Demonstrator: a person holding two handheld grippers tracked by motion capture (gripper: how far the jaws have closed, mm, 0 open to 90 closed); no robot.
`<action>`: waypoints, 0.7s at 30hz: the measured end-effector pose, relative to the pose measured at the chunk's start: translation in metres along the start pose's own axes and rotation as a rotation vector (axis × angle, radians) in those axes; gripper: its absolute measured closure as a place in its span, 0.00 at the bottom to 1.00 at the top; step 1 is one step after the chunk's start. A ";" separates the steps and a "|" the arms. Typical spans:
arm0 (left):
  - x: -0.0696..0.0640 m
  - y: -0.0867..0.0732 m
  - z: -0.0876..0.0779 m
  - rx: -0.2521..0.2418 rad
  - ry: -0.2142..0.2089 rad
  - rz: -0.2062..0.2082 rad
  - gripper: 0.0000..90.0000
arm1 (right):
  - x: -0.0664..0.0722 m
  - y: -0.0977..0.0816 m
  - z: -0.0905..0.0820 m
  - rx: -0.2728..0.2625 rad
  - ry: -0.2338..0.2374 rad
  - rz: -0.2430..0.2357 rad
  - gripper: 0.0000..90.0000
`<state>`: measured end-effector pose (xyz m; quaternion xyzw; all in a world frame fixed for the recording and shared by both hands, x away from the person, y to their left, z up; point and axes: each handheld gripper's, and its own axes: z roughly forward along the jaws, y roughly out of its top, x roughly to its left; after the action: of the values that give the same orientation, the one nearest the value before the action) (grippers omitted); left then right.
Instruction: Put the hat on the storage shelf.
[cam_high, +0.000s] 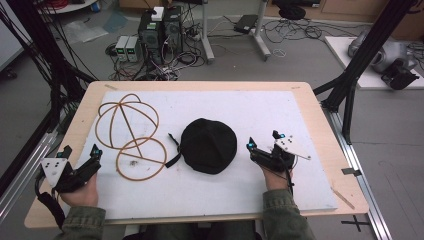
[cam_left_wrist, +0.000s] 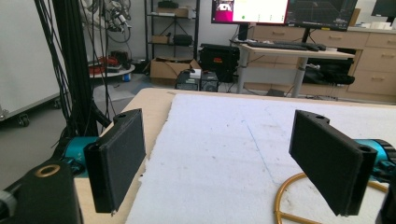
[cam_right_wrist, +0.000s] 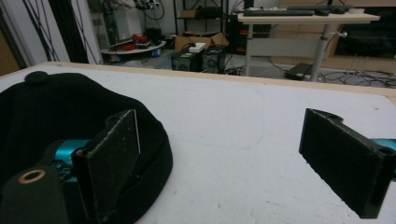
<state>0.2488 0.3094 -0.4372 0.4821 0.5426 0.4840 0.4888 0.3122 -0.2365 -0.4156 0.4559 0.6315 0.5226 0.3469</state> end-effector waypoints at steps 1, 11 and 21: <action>0.000 0.000 0.000 0.000 0.000 0.002 0.21 | 0.002 0.000 0.001 0.000 0.007 0.002 0.13; 0.000 0.000 0.001 0.004 -0.001 0.002 0.21 | 0.020 0.002 0.012 0.046 0.067 -0.013 0.13; 0.000 -0.001 0.001 0.005 0.001 0.003 0.21 | 0.037 0.004 0.020 0.080 0.134 -0.020 0.13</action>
<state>0.2502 0.3091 -0.4378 0.4839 0.5433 0.4836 0.4867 0.3182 -0.1946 -0.4147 0.4271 0.6780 0.5229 0.2905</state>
